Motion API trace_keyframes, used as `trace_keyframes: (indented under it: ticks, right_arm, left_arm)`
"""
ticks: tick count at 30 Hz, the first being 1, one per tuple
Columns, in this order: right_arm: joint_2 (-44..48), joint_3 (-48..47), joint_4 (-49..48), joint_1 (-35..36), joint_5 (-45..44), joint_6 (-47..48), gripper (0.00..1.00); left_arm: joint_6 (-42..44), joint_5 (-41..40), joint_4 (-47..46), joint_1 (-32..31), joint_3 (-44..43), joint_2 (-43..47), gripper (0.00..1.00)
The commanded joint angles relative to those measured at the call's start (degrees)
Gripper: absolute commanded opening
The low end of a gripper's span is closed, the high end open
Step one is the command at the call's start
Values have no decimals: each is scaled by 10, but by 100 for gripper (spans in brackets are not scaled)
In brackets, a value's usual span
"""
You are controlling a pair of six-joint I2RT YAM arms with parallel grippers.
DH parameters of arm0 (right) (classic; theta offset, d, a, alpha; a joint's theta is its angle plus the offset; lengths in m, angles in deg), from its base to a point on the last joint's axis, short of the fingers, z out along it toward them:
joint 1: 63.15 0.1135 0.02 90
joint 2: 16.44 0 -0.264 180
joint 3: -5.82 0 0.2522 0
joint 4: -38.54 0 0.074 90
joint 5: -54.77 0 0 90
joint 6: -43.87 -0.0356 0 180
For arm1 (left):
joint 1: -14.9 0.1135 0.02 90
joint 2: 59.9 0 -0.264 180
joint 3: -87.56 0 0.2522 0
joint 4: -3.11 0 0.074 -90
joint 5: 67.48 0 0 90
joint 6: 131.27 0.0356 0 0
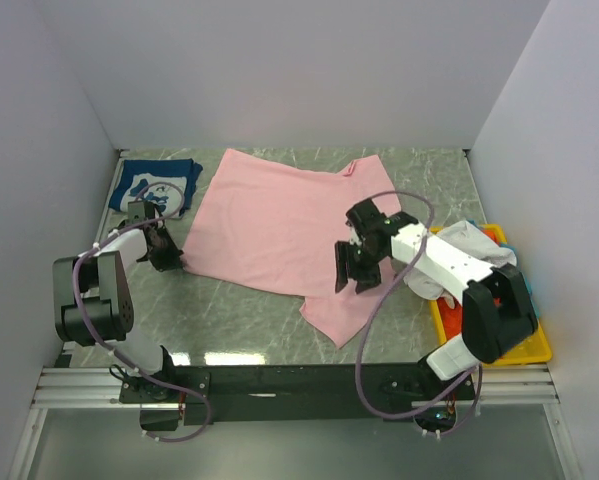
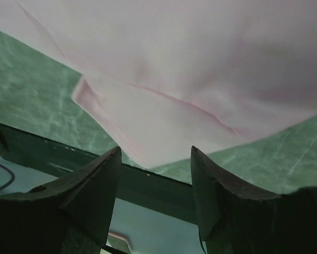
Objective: Fold and stack the t-shirts
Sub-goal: Fold the tshirt
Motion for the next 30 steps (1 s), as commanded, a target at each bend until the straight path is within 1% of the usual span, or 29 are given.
trace_keyframes:
  ticks: [1, 3, 4, 7, 14, 18, 25, 30]
  right_arm:
    - [50, 54, -10, 36, -22, -47, 61]
    - [69, 86, -13, 54, -28, -78, 60]
    - [78, 97, -14, 72, -29, -87, 58]
    - [95, 148, -19, 97, -32, -124, 55]
    - [96, 190, -41, 136, -33, -152, 52]
    - [74, 199, -62, 159, -23, -158, 52]
    - [28, 178, -70, 195, -26, -156, 54]
    - [10, 184, -75, 201, -36, -158, 55]
  left_arm:
    - [18, 17, 13, 1, -17, -17, 0]
    - [19, 21, 15, 1, -21, -17, 0]
    - [19, 22, 16, 2, -22, -17, 0]
    - [23, 26, 20, 1, -26, -14, 1]
    - [29, 29, 27, 2, -33, -18, 0]
    - [29, 31, 30, 2, -32, -15, 0]
    - [40, 22, 42, 3, -44, -14, 0]
    - [39, 24, 41, 5, -50, -17, 0]
